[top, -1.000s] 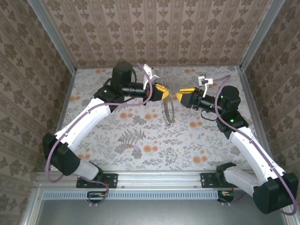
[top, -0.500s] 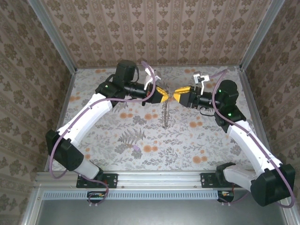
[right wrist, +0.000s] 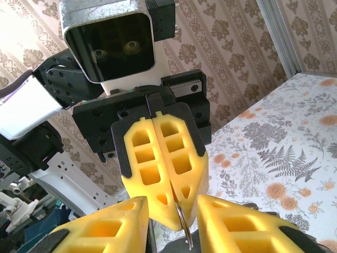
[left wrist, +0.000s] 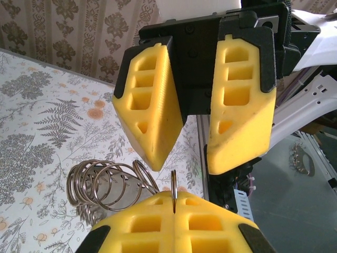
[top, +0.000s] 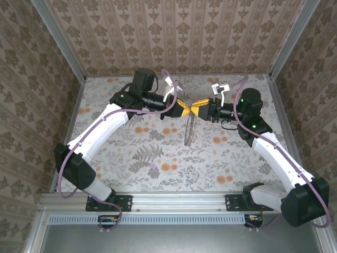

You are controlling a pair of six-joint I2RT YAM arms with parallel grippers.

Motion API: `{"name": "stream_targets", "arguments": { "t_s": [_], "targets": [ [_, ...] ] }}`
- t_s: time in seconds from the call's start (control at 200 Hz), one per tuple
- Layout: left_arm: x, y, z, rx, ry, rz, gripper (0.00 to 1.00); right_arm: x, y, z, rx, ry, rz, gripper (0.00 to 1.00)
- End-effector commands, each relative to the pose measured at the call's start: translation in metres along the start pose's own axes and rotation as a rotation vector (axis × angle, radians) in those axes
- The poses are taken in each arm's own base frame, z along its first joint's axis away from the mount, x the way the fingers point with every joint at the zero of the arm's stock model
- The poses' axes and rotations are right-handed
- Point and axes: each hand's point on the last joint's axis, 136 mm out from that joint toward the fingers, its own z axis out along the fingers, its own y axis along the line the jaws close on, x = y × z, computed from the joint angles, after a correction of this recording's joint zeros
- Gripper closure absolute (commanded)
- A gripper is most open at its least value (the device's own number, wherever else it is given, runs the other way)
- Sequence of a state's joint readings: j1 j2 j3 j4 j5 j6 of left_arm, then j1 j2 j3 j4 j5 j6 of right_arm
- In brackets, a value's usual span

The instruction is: Put the keys on the keyring

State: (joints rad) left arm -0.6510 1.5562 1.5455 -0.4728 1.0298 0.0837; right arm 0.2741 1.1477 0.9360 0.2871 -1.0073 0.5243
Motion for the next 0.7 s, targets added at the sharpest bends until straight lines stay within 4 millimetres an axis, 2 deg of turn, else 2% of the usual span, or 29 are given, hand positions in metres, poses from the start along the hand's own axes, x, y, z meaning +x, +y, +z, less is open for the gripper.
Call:
{"name": "stream_targets", "arguments": {
  "t_s": [0.0, 0.385, 0.535, 0.665, 0.695],
  "targets": [
    [-0.017, -0.010, -0.007, 0.030, -0.031, 0.071, 1.00, -0.005, 0.010, 0.002, -0.039, 0.012, -0.040, 0.69],
    [-0.017, -0.010, -0.007, 0.028, -0.031, 0.073, 1.00, 0.006, 0.012, 0.004, -0.048, 0.046, -0.029, 0.76],
    [-0.016, -0.009, -0.007, 0.029, -0.030, 0.073, 1.00, 0.006, 0.011, 0.004, -0.041, 0.045, -0.027, 0.85],
    [-0.018, -0.009, -0.007, 0.029, -0.033, 0.073, 1.00, 0.004, 0.011, 0.006, -0.040, 0.044, -0.030, 1.00],
    [-0.018, -0.009, -0.007, 0.025, -0.034, 0.071, 1.00, 0.004, 0.010, 0.006, -0.035, 0.041, -0.031, 1.00]
  ]
}}
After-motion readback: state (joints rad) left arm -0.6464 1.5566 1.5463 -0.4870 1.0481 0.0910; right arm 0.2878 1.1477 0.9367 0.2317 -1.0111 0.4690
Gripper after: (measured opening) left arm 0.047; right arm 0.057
